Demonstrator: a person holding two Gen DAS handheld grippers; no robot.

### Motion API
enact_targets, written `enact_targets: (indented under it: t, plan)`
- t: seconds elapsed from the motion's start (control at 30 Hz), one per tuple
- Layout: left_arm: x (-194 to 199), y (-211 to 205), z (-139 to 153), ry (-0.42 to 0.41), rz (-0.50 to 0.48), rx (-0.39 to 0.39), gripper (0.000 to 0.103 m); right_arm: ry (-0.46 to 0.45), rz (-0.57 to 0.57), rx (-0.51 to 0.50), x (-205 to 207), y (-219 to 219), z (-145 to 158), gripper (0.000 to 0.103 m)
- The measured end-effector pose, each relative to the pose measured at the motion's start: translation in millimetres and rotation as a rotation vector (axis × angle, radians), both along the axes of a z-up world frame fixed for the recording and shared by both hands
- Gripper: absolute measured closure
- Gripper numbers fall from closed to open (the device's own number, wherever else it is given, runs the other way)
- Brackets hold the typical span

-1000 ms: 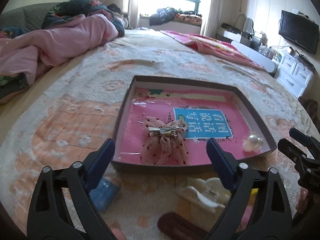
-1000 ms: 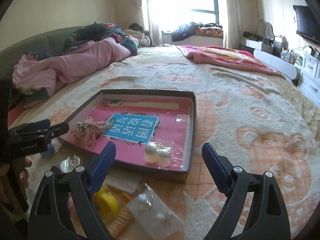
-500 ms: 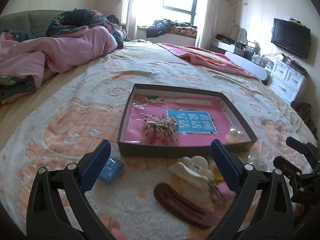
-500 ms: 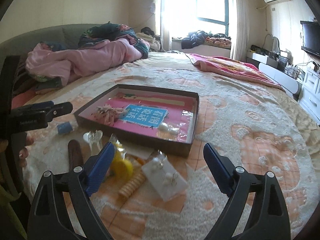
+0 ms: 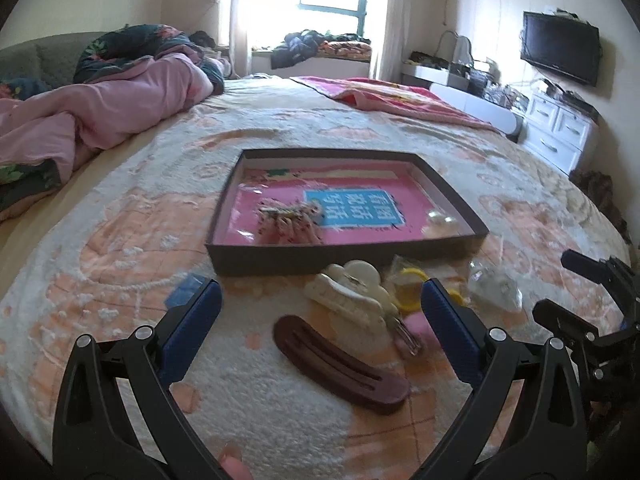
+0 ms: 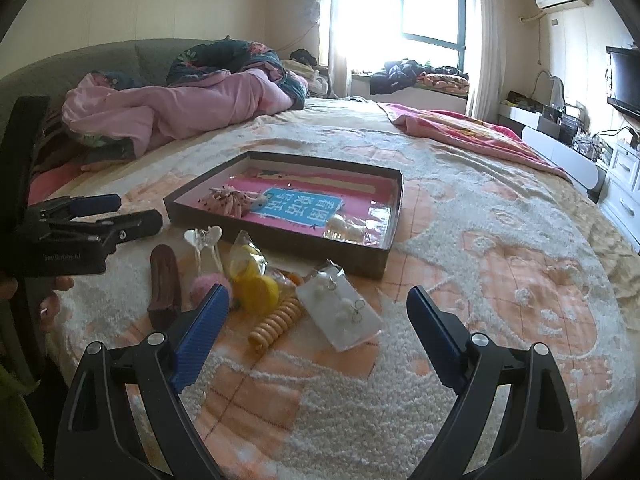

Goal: Organize jewelry
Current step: 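Grasp the white claw clip with the left gripper while the right grasps the clear earring bag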

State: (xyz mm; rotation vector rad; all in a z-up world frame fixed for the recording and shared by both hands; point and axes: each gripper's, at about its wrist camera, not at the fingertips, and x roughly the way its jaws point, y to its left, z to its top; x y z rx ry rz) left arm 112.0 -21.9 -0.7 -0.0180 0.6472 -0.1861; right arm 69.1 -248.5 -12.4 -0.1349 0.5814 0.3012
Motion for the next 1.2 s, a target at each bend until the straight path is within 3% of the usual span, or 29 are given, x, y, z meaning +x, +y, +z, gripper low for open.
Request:
enact_targets:
  t: [0.57,0.77,0.93,1.03,1.2]
  plan:
    - [46.1,-18.2,-37.0,0.148,-0.035,0.027,0.012,0.091,-0.033,-0.135,36.8,-13.4,-41.2,0.016]
    - [61.6,-25.1,-47.6,0.192,-0.075,0.017,0.021,0.124,0.011,-0.172,52.8,-6.7,-52.5,0.025]
    - [69.5,-21.1,-53.3,0.217,-0.105,-0.050,0.027,0.149,0.066,-0.166,62.7,-1.5,-58.5,0.052]
    - [70.5,-20.8,-53.0,0.218,-0.120,-0.066,0.039,0.139,0.076,-0.165,60.0,0.4,-57.6,0.055]
    - [70.6,-21.8,-52.5,0.224,-0.129,-0.074,0.041,0.155,0.046,-0.101,56.5,-8.4,-53.5,0.057]
